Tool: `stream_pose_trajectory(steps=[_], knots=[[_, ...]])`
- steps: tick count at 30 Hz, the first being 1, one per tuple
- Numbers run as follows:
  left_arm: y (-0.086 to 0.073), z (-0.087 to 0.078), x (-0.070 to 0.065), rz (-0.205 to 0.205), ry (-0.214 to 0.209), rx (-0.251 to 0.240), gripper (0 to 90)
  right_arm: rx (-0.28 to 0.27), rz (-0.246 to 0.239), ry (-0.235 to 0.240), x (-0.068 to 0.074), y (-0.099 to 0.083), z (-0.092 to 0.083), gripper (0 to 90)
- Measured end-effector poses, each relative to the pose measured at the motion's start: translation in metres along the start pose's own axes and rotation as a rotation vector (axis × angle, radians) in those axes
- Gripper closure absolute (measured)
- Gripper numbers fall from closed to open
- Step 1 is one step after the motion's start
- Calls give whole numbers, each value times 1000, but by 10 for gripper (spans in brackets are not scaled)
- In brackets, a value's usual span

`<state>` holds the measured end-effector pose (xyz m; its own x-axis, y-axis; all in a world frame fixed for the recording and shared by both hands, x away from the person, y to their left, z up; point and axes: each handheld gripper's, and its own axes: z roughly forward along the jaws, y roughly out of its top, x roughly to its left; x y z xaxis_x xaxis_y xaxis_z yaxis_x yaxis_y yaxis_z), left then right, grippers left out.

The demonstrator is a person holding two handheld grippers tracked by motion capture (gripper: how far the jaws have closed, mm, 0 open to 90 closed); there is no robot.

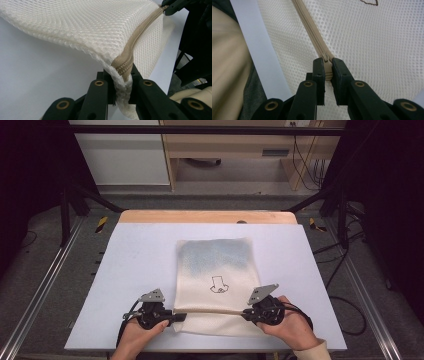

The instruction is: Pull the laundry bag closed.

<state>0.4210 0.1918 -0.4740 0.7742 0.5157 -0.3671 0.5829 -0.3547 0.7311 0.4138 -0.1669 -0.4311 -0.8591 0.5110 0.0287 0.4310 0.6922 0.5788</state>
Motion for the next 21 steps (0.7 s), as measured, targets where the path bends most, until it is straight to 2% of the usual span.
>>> stream_pose_trajectory(steps=[9, 21], knots=[[1, -2, 0, 1, 8, -6, 824, -9, 28, -25, -1, -9, -7, 818], [2, -6, 2, 1, 16, -14, 824, -11, 24, -25, -1, -10, -6, 818]])
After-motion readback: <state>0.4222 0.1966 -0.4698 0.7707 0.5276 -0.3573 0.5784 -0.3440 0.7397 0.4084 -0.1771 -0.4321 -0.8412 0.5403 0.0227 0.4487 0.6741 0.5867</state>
